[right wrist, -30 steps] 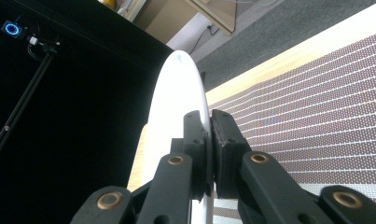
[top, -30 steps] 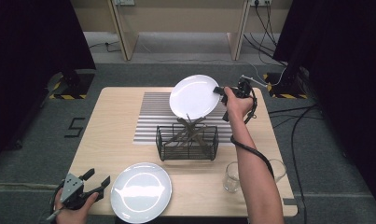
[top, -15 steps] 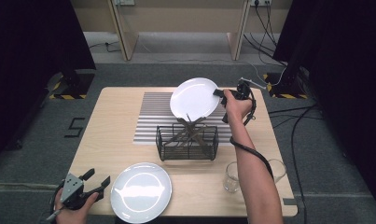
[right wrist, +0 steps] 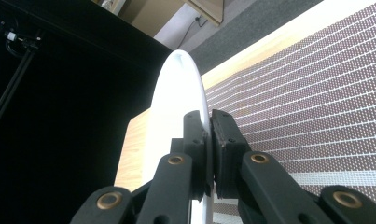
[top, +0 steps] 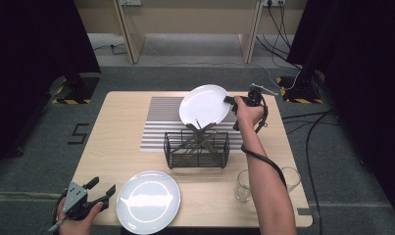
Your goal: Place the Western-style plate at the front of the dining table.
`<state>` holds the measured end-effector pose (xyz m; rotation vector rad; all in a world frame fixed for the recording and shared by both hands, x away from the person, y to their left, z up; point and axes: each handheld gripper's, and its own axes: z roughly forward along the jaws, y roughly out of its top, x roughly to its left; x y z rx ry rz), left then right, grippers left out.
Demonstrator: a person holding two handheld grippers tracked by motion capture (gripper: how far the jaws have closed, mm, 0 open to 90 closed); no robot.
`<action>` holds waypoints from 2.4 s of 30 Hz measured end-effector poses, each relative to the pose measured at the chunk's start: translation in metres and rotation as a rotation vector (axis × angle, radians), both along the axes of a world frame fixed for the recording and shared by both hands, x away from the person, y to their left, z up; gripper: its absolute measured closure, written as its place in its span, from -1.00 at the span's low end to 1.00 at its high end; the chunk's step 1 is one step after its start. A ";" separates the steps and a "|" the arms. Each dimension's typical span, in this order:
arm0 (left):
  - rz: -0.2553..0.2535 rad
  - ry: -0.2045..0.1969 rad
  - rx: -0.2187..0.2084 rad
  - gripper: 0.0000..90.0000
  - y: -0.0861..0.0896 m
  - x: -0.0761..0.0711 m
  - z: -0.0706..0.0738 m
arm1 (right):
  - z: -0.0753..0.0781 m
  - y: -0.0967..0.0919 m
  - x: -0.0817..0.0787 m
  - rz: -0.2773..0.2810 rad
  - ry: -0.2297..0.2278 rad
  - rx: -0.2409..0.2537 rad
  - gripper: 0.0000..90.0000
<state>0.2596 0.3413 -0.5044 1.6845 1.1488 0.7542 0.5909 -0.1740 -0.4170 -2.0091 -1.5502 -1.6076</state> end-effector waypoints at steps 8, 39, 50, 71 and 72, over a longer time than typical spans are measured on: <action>0.000 0.000 0.001 -0.37 0.000 0.000 0.000 | -0.006 -0.001 0.001 0.001 0.011 -0.004 0.90; 0.000 -0.001 0.000 -0.37 0.000 0.000 0.000 | -0.016 -0.001 0.004 0.002 0.037 -0.018 0.90; 0.000 -0.001 0.001 -0.37 0.000 0.000 0.000 | -0.018 -0.002 0.005 0.000 0.042 -0.021 0.89; 0.000 0.001 0.000 -0.37 0.000 0.000 0.000 | -0.024 -0.003 0.006 0.004 0.053 -0.024 0.89; 0.000 0.001 0.000 -0.37 0.000 0.000 0.000 | -0.024 -0.003 0.006 0.005 0.054 -0.024 0.89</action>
